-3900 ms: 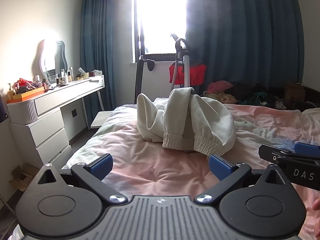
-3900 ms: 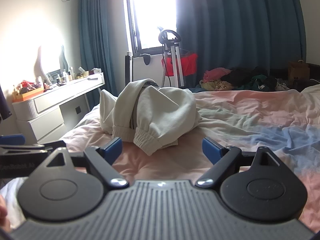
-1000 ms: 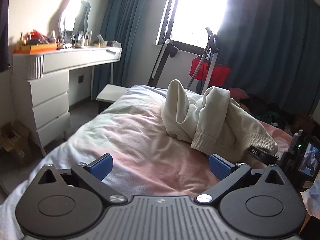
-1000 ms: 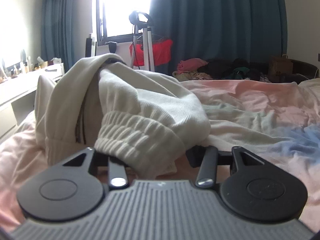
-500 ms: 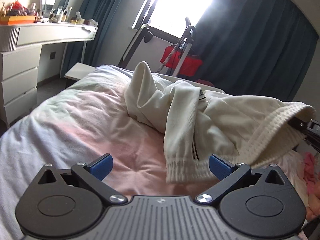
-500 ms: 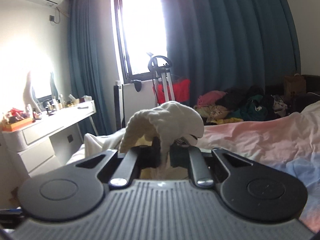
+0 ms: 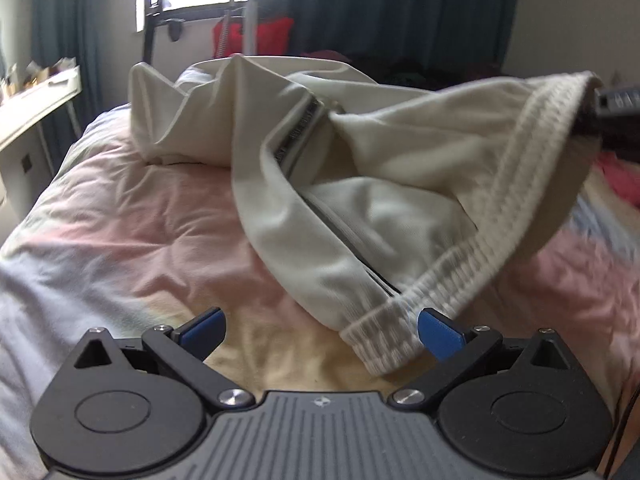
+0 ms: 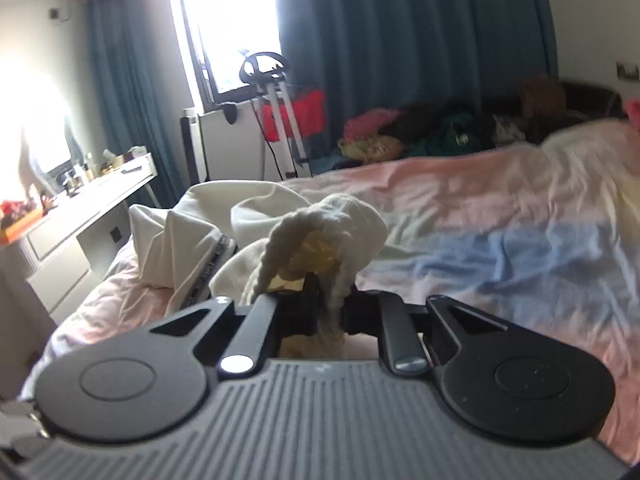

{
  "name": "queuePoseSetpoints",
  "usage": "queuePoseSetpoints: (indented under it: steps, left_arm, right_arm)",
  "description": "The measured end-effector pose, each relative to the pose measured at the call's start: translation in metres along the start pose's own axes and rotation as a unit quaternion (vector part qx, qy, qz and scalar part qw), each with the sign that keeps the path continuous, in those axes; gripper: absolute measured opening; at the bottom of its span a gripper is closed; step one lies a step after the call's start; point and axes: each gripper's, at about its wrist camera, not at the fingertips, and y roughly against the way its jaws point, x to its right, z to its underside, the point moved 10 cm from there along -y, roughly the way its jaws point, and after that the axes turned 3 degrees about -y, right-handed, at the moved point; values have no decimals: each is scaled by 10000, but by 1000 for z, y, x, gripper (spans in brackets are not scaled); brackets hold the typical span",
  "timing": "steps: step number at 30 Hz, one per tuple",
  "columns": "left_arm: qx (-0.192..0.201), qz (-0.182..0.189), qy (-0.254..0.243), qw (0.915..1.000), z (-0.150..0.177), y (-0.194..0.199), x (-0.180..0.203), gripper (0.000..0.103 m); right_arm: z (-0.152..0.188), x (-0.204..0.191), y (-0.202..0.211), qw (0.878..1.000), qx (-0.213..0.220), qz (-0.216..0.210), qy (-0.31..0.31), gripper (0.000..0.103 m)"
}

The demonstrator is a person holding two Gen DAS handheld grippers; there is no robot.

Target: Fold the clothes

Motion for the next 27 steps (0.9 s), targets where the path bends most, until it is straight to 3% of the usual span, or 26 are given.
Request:
queuePoseSetpoints:
  steps: [4,9,14,18,23,24,26,27]
  left_arm:
    - [-110,-409,-914,9949,12,-17,29,103]
    - [41,-1434,-1372,9801,11,-32,28,103]
    - [679,-2198,-646,9710,-13,-10,-12,103]
    - [1189,-2492,539,9596,-31,21,-64,103]
    - [1310,-2757,1512,9402,-34,49,-124,103]
    - [1173,-2751,1624,9403,-31,50,-134,103]
    - [898,-2736,1845,9397,-24,51,-155,103]
    - [719,-2693,1935,9407,-16,52,-163,103]
  right_arm:
    - [9,24,-12,9979,-251,56,-589,16]
    - [12,34,-16,9966,-370,55,-727,16]
    - [18,36,-20,9970,-550,164,-525,16]
    - [32,24,-25,9962,-837,216,52,18]
    - [57,-2,-27,9880,-1397,-217,627,20]
    - [63,-6,-26,9855,-1502,-264,742,22]
    - [76,-15,-26,9792,-1726,-354,1007,37]
    - [83,-21,-24,9751,-1829,-417,1184,54]
